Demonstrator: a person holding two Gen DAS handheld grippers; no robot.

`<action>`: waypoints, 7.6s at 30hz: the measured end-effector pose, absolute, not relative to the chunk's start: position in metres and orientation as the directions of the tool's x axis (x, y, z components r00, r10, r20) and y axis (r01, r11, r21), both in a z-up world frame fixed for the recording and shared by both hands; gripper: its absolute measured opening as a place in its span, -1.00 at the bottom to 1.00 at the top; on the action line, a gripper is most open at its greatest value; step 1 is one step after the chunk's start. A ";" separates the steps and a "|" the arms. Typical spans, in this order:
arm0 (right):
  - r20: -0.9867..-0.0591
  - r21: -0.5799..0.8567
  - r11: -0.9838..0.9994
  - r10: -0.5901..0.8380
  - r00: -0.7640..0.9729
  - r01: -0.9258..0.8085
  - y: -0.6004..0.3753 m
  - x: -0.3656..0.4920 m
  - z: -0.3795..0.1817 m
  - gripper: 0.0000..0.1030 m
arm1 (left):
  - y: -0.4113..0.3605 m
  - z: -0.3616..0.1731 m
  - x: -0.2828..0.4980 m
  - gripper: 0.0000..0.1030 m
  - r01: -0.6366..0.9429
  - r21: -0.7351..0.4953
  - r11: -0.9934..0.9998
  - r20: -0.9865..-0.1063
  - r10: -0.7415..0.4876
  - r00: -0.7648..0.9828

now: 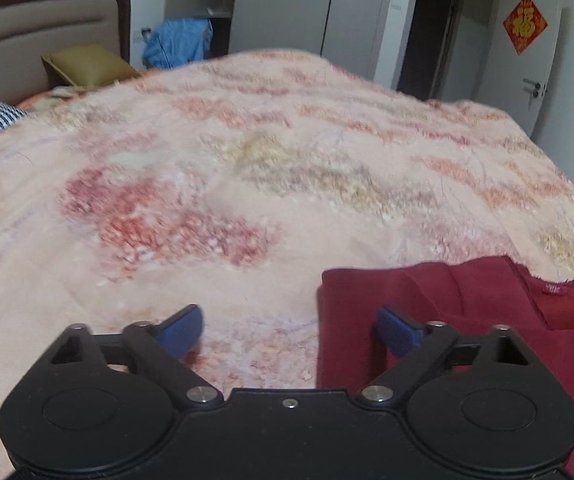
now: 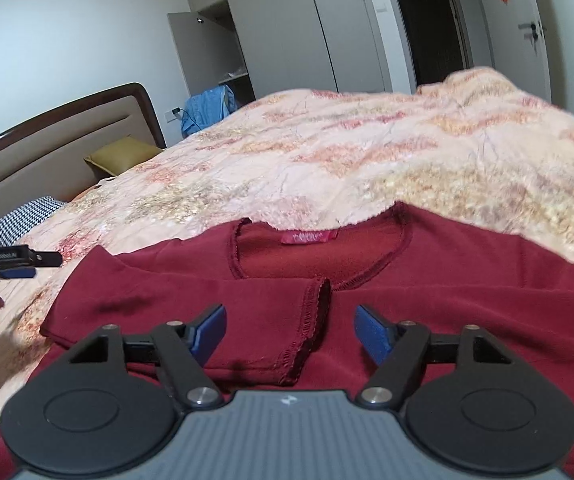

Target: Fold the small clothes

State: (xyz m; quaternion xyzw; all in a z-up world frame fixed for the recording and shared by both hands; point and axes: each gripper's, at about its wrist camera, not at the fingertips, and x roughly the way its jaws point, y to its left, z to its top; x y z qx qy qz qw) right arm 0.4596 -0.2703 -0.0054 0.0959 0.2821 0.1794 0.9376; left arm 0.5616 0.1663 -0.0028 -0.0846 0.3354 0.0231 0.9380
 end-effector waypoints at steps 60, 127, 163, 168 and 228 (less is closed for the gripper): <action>-0.551 0.096 0.947 0.306 0.776 -0.306 -0.285 0.369 0.014 0.69 | 0.119 0.034 0.495 0.49 -0.154 -0.140 0.978 -0.737 0.001 0.676; -0.554 0.128 0.969 0.248 0.794 -0.213 -0.347 0.070 -0.011 -0.87 | 0.095 -0.017 0.170 -0.75 0.013 -0.340 0.940 -0.707 -0.264 0.656; -0.436 -0.598 0.603 0.308 0.846 -0.528 -0.213 0.047 -0.062 -0.74 | 0.009 -0.014 0.130 0.99 0.382 0.049 0.923 -0.497 -0.309 0.811; -0.555 -0.252 0.745 0.412 0.723 -0.618 -0.238 0.079 -0.017 -0.77 | -0.015 -0.024 0.112 0.99 0.497 0.148 0.855 -0.476 -0.379 0.794; -0.388 -0.500 0.756 0.241 0.890 -0.423 -0.269 0.039 -0.030 -0.90 | 0.003 -0.010 0.120 -0.95 0.225 0.691 0.687 -0.225 -0.092 0.970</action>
